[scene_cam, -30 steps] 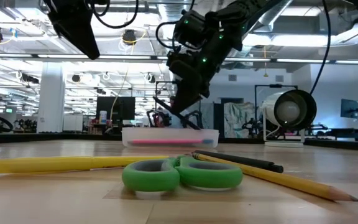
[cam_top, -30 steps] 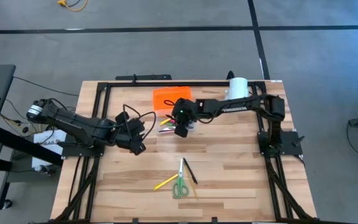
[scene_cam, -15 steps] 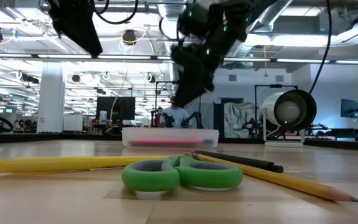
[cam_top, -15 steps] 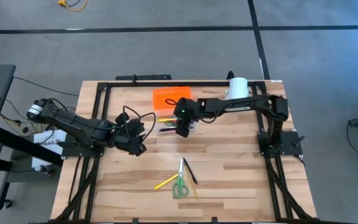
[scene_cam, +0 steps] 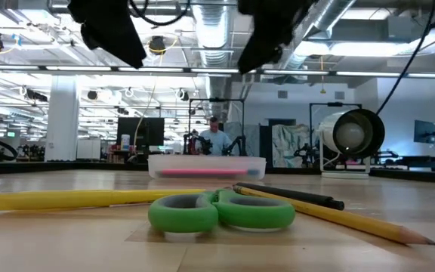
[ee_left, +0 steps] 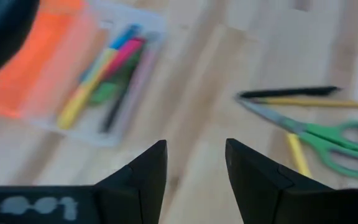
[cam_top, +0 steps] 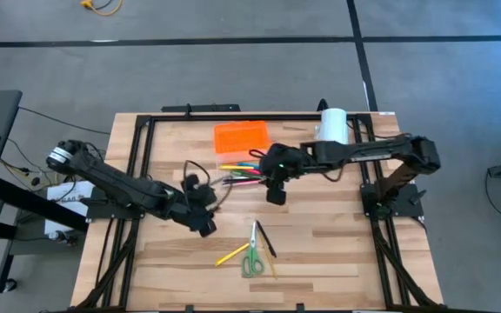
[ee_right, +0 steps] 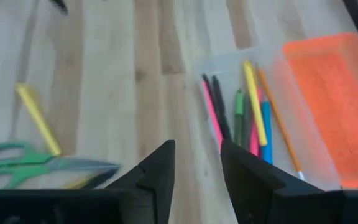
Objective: Pick & place school supplies into a supply box
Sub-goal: Put the yellow pen into the supply box
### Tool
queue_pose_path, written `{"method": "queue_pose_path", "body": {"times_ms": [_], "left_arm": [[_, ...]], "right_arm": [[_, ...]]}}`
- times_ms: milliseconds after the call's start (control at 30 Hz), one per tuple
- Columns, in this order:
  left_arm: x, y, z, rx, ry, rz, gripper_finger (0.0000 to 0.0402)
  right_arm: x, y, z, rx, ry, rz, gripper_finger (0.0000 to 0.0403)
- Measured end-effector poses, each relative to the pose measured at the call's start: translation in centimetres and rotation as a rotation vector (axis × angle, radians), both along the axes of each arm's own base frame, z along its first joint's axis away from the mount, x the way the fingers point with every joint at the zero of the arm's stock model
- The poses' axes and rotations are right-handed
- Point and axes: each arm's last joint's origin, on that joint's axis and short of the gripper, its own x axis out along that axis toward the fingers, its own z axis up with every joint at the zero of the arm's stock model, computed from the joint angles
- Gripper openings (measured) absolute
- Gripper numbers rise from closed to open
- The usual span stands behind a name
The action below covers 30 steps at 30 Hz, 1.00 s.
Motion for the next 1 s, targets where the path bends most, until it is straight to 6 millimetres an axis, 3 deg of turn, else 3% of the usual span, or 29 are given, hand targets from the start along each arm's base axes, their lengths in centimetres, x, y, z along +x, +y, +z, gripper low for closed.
{"method": "queue_pose_path", "body": {"times_ms": [233,467,733,1000], "left_arm": [[3.6,-2.5,-3.4,-0.124,-0.011,-0.115,0.0153],[6.0,-4.0,-6.9,-0.310,0.019,-0.142,0.0153],[6.7,-5.9,-7.9,-0.390,0.045,-0.157,0.0153],[5.9,-6.5,-8.2,-0.278,0.072,-0.198,0.0153]], "right_arm": [[-3.4,2.5,0.3,0.009,-0.005,-0.009,0.0119],[-7.8,5.3,-1.0,0.057,0.028,0.022,0.0119],[-12.9,8.2,-2.5,0.046,-0.001,0.001,0.0118],[-16.0,9.6,-4.0,0.056,-0.037,-0.064,0.0118]]}}
